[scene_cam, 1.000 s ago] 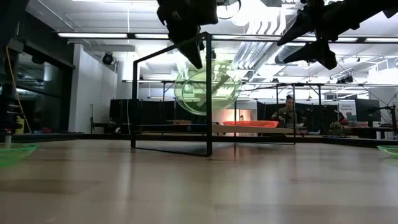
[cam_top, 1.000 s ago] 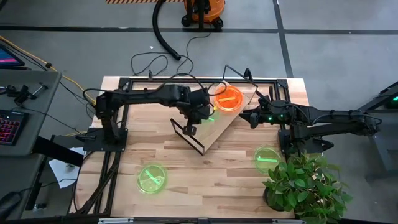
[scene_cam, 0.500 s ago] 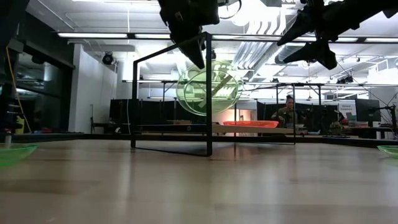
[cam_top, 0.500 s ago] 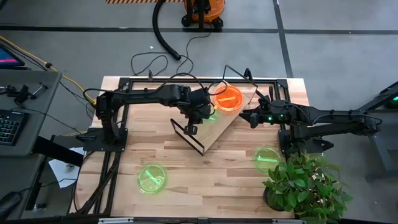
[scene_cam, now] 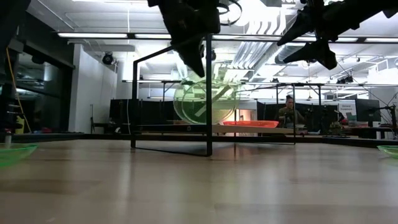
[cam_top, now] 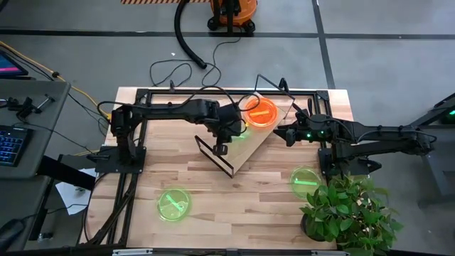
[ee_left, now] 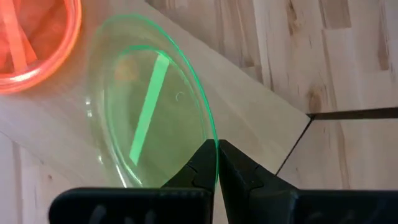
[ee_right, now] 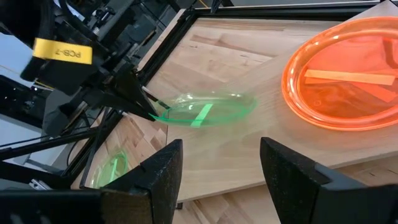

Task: Place and stack plates onto a shelf
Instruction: Put the top left green plate on the shelf, then stack the right green plate on top of the green plate on the shelf

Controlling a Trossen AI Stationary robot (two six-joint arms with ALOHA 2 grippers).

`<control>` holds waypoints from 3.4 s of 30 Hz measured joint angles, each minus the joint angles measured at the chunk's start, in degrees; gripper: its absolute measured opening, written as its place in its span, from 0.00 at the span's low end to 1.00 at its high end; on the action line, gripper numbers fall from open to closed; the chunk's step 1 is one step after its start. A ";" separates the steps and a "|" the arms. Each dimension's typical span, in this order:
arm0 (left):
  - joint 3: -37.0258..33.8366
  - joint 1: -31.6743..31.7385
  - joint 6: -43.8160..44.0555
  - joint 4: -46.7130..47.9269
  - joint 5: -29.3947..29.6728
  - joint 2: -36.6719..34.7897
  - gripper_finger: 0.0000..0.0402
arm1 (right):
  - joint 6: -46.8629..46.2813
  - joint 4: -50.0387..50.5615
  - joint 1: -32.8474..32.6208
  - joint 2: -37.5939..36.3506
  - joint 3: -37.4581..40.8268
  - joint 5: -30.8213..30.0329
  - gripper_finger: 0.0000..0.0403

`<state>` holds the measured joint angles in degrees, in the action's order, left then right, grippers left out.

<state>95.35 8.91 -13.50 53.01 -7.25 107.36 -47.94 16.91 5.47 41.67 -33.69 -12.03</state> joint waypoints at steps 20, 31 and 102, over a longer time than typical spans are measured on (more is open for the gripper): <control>-0.52 -0.55 3.43 -0.13 0.01 2.63 0.15 | 0.02 -0.26 0.00 0.02 0.00 -0.02 0.49; -0.41 0.42 4.98 -0.21 -0.13 1.09 0.23 | 0.02 -0.49 -0.01 0.02 0.00 -0.02 0.49; -58.05 12.22 37.27 -82.39 -7.08 -53.90 0.18 | -10.19 26.38 -12.59 12.15 0.00 21.53 0.36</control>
<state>37.30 21.12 23.77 -29.38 -14.33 53.45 -58.13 43.29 -7.12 53.82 -33.69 9.50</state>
